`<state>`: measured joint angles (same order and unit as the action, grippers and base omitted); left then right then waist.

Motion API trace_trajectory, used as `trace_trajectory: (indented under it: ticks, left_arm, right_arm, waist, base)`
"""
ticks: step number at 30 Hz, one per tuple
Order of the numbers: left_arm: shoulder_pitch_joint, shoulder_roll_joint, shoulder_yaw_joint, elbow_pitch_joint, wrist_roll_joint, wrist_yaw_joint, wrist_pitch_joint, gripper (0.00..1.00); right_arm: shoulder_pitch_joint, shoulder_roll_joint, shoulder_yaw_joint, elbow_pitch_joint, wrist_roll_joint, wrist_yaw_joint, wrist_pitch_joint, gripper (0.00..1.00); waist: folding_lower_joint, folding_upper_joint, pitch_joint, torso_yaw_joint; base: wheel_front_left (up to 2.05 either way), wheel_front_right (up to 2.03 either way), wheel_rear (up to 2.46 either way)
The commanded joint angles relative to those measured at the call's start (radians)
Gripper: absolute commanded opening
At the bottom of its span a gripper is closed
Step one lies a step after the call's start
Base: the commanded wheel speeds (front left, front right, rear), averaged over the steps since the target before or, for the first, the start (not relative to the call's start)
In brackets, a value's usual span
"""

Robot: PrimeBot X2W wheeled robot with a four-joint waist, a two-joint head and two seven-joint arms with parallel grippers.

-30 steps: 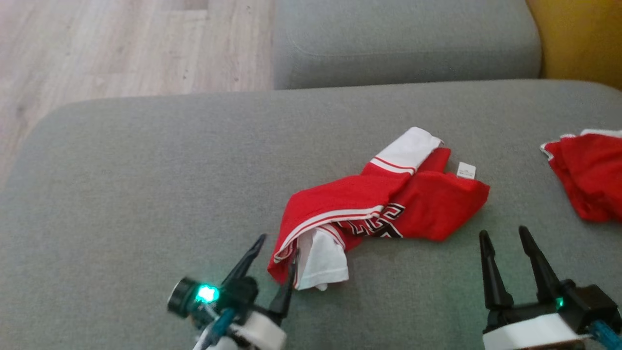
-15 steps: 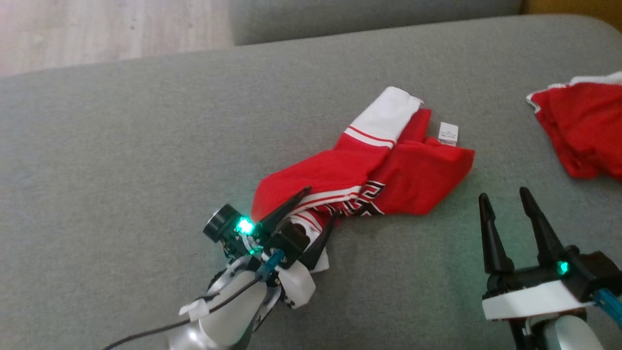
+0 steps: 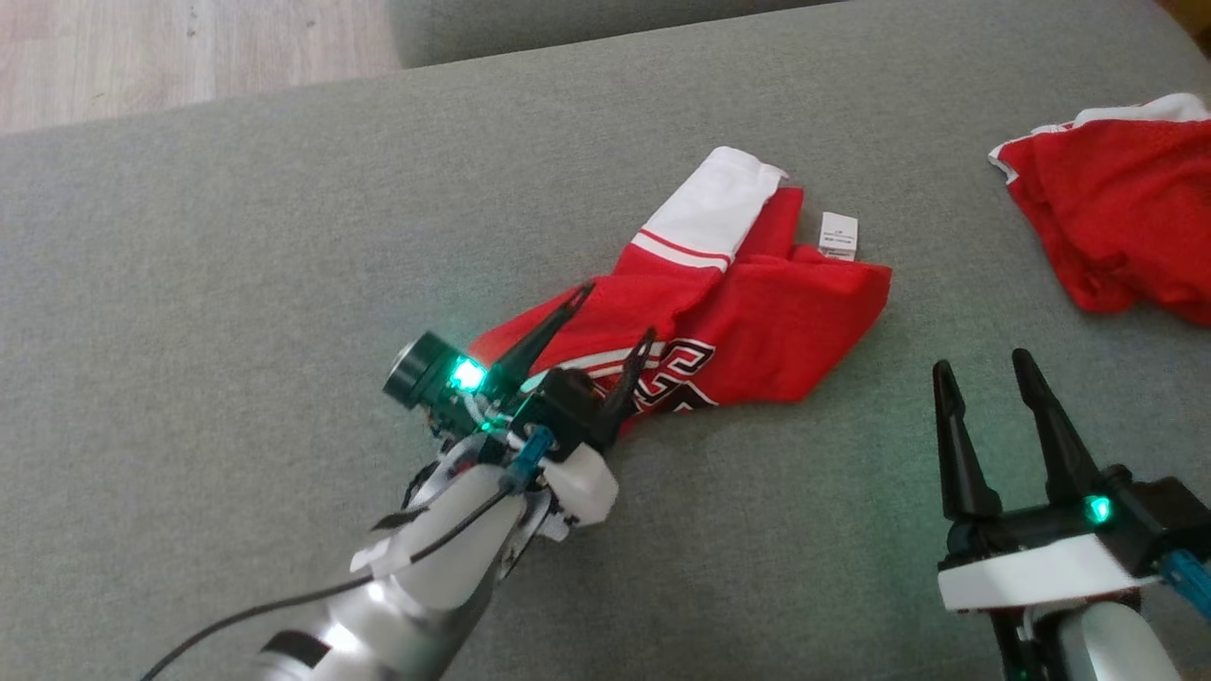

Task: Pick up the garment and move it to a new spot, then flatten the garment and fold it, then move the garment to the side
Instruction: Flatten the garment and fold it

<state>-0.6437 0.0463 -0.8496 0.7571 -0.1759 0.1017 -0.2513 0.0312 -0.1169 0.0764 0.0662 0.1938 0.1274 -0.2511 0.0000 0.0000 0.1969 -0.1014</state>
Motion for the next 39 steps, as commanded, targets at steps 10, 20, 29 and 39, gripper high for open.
trace_trajectory:
  ticks: [10,20,29,39]
  left_arm:
    - [-0.045,0.004,0.002,0.011,-0.050,-0.044,-0.010,1.00]
    - [-0.096,0.004,-0.081,0.060,-0.114,-0.016,0.049,1.00]
    - [-0.149,0.004,-0.132,0.097,-0.154,0.002,0.028,1.00]
    - [-0.219,0.004,-0.107,0.163,-0.214,-0.044,0.000,0.00]
  right_arm:
    - [-0.026,-0.016,0.020,-0.024,0.007,0.003,-0.011,1.00]
    - [-0.044,-0.010,0.028,-0.020,0.007,0.003,-0.011,1.00]
    - [-0.055,-0.008,0.032,-0.011,0.006,0.003,-0.011,1.00]
    - [-0.052,0.008,0.031,-0.008,0.015,0.003,-0.011,1.00]
  waist:
    - [0.0000,0.0000,-0.012,-0.026]
    - [0.0000,0.0000,0.014,-0.044]
    - [0.0000,0.0000,0.011,-0.058]
    - [0.0000,0.0000,-0.027,-0.100]
  base:
    - [0.00,0.00,0.00]
    - [0.00,0.00,0.00]
    - [0.00,0.00,0.00]
    - [0.00,0.00,0.00]
